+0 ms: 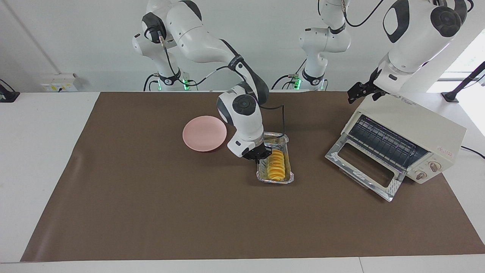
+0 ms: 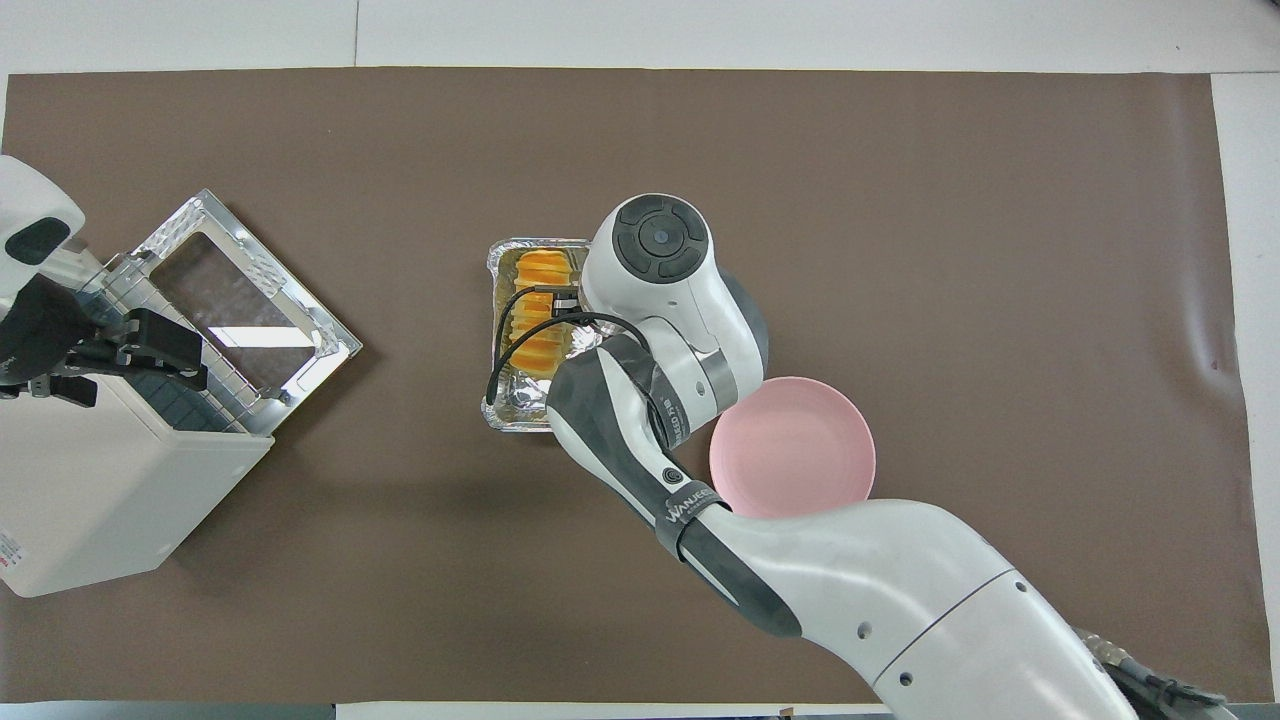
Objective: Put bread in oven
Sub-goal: 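Slide the foil tray with the right gripper toward the toaster oven, then release the tray with the right gripper while the left gripper reaches it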
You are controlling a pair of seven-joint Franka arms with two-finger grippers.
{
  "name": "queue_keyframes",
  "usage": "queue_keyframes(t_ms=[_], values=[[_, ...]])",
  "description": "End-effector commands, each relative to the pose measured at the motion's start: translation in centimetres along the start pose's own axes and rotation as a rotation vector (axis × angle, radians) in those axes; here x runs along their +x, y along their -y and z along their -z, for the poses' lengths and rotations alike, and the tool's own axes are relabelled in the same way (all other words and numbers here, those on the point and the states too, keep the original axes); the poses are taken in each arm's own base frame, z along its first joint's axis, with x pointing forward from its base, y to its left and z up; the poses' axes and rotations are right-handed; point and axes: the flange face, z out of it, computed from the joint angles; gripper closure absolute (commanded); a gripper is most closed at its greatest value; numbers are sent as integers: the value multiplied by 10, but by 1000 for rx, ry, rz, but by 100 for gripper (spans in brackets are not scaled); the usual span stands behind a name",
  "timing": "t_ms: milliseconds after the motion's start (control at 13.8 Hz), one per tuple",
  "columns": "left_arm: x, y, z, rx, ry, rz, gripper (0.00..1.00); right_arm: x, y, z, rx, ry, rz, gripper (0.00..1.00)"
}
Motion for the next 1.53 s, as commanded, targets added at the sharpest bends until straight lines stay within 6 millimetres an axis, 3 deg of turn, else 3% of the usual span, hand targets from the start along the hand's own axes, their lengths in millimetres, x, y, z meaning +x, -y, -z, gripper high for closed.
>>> queue_keyframes(t_ms=[0, 73, 145, 218, 436, 509, 582, 800, 945, 1018, 1164, 1309, 1382, 1455], values=[[-3, 3, 4, -14, -11, 1, 0, -4, -6, -4, 19, 2, -25, 100], [-3, 3, 5, -14, -13, 1, 0, -5, -6, -4, 15, 7, -26, 100], [-3, 3, 5, -14, -13, 1, 0, -5, -6, -4, 15, 7, -30, 14], [-3, 3, 5, -14, -13, 1, 0, -5, -6, -1, 15, 7, -48, 0], [-3, 3, 5, -14, -13, 1, 0, 0, -4, 15, 28, 7, -92, 0], [-3, 3, 5, -14, -14, 0, 0, 6, -13, 31, 28, 7, -108, 0], [-1, 0, 6, -15, -26, -6, 0, 13, -25, 49, 18, 10, -125, 0], [7, -13, 10, -33, -102, -29, 0, 42, -86, 127, 18, -17, -182, 0], [7, -56, 9, -35, -178, -97, 0, 52, -140, 172, -11, 4, -134, 0], [13, -66, 4, -48, -215, -108, 0, 56, -175, 192, -30, 42, -52, 0], [20, -115, -13, -93, -210, -165, 0, 61, -240, 230, -52, 62, 61, 0], [38, -169, -44, -96, -198, -172, 0, 71, -297, 257, -48, 40, 112, 0], [43, -207, -69, -87, -203, -172, 0, 73, -327, 270, -53, 28, 151, 0], [46, -238, -92, -82, -208, -173, 0, 73, -345, 278, -73, 27, 188, 0]])
